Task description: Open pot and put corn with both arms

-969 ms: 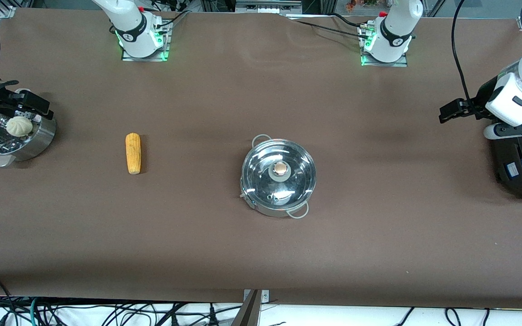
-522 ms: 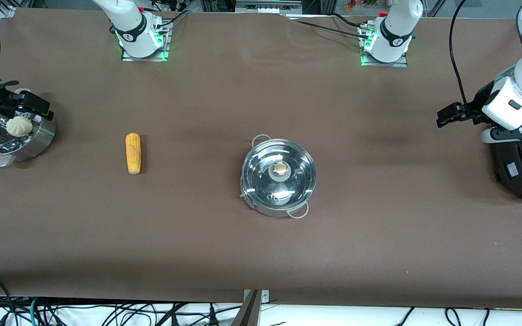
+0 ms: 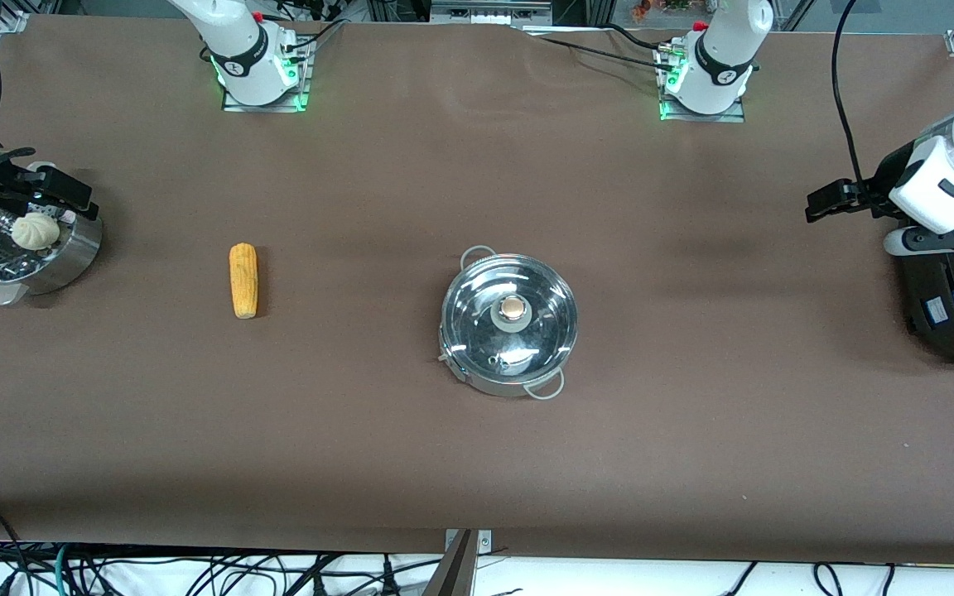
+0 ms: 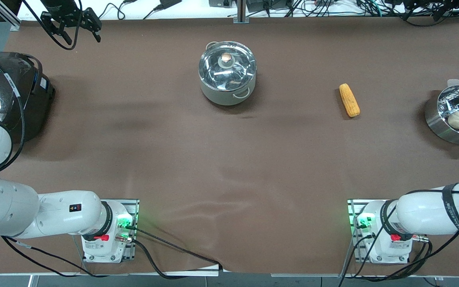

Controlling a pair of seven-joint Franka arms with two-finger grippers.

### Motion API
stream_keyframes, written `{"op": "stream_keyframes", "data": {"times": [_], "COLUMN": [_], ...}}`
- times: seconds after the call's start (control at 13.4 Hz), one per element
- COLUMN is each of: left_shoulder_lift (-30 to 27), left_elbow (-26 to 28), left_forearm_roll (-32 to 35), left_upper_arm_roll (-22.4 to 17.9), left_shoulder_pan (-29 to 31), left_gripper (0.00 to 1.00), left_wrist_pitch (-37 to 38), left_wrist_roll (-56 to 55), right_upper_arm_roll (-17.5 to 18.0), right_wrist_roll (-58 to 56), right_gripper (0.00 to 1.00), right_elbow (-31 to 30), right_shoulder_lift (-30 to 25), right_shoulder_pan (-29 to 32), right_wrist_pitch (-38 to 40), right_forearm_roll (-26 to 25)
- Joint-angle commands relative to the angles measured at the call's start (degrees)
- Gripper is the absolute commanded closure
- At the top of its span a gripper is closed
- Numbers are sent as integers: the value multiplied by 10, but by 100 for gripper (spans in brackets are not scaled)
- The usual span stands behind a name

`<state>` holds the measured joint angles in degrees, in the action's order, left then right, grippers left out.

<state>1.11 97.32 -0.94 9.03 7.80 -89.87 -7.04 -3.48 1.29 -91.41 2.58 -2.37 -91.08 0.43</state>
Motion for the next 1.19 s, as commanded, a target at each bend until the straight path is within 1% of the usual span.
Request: {"op": "stream_keyframes", "data": {"times": [0.0,0.6,0.75,0.82,0.97,1.04,1.12], "left_shoulder_lift": [-5,-3,-2,-2,-1,3,20], "left_elbow": [-17,-18,-19,-19,-20,-29,-49], "left_forearm_roll": [-11,-12,-11,-10,-10,-12,-13], "left_upper_arm_roll": [5,7,9,16,20,23,36], "left_shoulder_pan": [7,1,-6,-9,-10,-14,-30], "left_gripper": [0,0,0,0,0,0,0], "left_wrist_pitch": [15,18,18,18,18,18,18], "left_wrist_roll": [15,8,-16,-34,-38,-46,-83], "right_upper_arm_roll": [-2,-2,-1,-1,-1,-1,0], "right_wrist_roll": [-2,-3,-2,-3,-3,-2,-1], "right_gripper": [0,0,0,0,0,0,0], "right_elbow": [-8,-7,-7,-7,-8,-9,-10], "right_shoulder_lift": [-7,-7,-8,-7,-7,-8,-7], "right_shoulder_pan": [-2,-2,-2,-3,-3,-3,-4], "right_wrist_pitch": [1,10,10,11,11,17,31], "right_forearm_roll": [9,8,8,8,8,8,5]}}
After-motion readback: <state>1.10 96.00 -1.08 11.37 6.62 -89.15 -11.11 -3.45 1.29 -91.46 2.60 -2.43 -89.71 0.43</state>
